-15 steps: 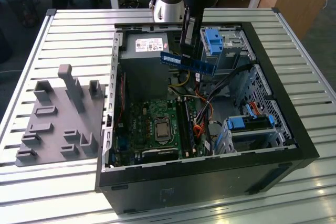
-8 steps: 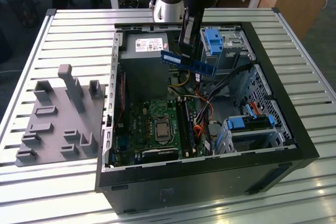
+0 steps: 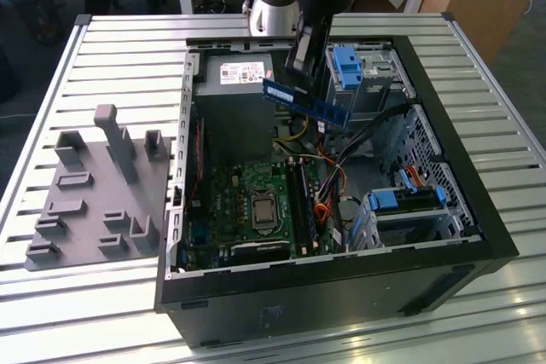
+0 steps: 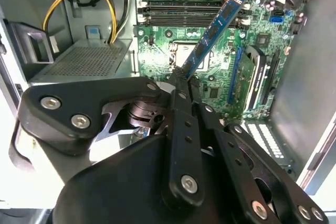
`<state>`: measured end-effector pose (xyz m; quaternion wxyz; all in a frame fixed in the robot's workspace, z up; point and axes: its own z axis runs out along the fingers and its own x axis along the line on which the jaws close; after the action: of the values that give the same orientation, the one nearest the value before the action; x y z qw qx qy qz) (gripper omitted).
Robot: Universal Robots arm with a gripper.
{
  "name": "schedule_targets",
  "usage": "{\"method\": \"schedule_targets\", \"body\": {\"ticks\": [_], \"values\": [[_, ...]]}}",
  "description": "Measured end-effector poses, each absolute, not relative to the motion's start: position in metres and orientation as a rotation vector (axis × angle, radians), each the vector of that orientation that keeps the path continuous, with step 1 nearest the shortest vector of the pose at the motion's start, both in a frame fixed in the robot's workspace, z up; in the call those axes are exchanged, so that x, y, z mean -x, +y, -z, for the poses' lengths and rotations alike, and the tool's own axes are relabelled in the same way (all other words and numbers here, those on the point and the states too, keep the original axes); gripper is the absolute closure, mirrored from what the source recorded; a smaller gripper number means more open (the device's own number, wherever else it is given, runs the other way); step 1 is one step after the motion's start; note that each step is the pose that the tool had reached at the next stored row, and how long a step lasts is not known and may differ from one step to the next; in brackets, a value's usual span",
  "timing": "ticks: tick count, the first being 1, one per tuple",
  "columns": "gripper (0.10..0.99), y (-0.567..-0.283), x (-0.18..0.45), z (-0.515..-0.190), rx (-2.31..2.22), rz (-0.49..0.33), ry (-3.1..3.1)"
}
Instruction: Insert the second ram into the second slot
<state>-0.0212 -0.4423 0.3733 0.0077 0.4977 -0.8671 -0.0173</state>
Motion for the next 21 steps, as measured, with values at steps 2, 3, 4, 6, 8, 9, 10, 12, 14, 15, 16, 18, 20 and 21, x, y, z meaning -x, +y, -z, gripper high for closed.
{"method": "schedule_targets", "body": {"ticks": [2, 3, 4, 6, 8, 9, 10, 12, 14, 15, 16, 18, 20, 21], "values": [[0.949, -0.4423, 0.0212, -0.3733, -1.53, 0.054, -2.726], [0.949, -0.4423, 0.0212, -0.3733, -1.519, 0.054, -2.732], [0.949, -0.4423, 0.0212, -0.3732, -1.507, 0.054, -2.739], [0.949, -0.4423, 0.0212, -0.3732, -1.48, 0.055, -2.754], [0.949, -0.4423, 0.0212, -0.3732, -1.455, 0.055, -2.768], [0.949, -0.4423, 0.0212, -0.3731, -1.444, 0.055, -2.774], [0.949, -0.4423, 0.0212, -0.3732, -1.434, 0.055, -2.779], [0.949, -0.4423, 0.0212, -0.3731, -1.413, 0.055, -2.79], [0.949, -0.4423, 0.0212, -0.3731, -1.392, 0.055, -2.801], [0.949, -0.4423, 0.0212, -0.3731, -1.382, 0.055, -2.806], [0.949, -0.4423, 0.0212, -0.3731, -1.372, 0.055, -2.811], [0.949, -0.4423, 0.0212, -0.3731, -1.353, 0.055, -2.821], [0.949, -0.4423, 0.0212, -0.3731, -1.333, 0.056, -2.83], [0.949, -0.4423, 0.0212, -0.3731, -1.322, 0.056, -2.836]]}}
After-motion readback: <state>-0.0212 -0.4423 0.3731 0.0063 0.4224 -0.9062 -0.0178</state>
